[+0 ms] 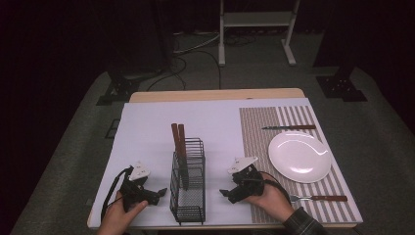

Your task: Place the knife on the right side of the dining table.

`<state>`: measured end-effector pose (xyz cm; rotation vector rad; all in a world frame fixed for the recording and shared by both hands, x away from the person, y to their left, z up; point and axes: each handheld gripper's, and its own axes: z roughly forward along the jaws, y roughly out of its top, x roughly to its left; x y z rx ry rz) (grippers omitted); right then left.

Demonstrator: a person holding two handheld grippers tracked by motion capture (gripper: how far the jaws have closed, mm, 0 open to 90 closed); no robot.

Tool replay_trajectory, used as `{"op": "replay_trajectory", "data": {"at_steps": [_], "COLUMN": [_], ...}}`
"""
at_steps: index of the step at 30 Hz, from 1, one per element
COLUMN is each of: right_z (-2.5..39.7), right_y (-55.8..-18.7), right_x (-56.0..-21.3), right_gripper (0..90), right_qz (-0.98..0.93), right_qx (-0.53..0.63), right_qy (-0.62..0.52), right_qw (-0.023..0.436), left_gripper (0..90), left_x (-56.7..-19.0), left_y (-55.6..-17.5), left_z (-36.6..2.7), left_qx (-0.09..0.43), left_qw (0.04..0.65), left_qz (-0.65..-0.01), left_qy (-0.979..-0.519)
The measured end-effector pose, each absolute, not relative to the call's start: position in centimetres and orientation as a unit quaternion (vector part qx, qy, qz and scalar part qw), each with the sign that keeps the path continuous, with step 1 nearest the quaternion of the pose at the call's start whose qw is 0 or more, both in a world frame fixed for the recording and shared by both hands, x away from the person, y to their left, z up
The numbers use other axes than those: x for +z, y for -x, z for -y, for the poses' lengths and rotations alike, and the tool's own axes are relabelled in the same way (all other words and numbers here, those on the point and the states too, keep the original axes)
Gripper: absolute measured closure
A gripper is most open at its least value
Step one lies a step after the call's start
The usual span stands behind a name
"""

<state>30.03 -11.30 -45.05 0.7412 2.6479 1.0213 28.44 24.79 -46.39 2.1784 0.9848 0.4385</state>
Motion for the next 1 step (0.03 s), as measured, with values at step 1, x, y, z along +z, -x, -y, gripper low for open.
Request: {"op": "replay_trajectory", "data": {"at_steps": [1], "right_z": [11.27], "right_y": [-30.04], "right_x": [-45.17], "right_gripper": [10.5], "right_qz": [-0.898], "right_qx": [0.345], "right_qy": [-0.252], "right_qw": [0.103], "left_gripper": [0.0], "left_x": [-46.39], "left_y": [-28.44], "left_z": [-24.79], "left_qx": [0.169], "left_qw": [0.348], "left_qz": [-0.380], "left_qy": [-0.840]}}
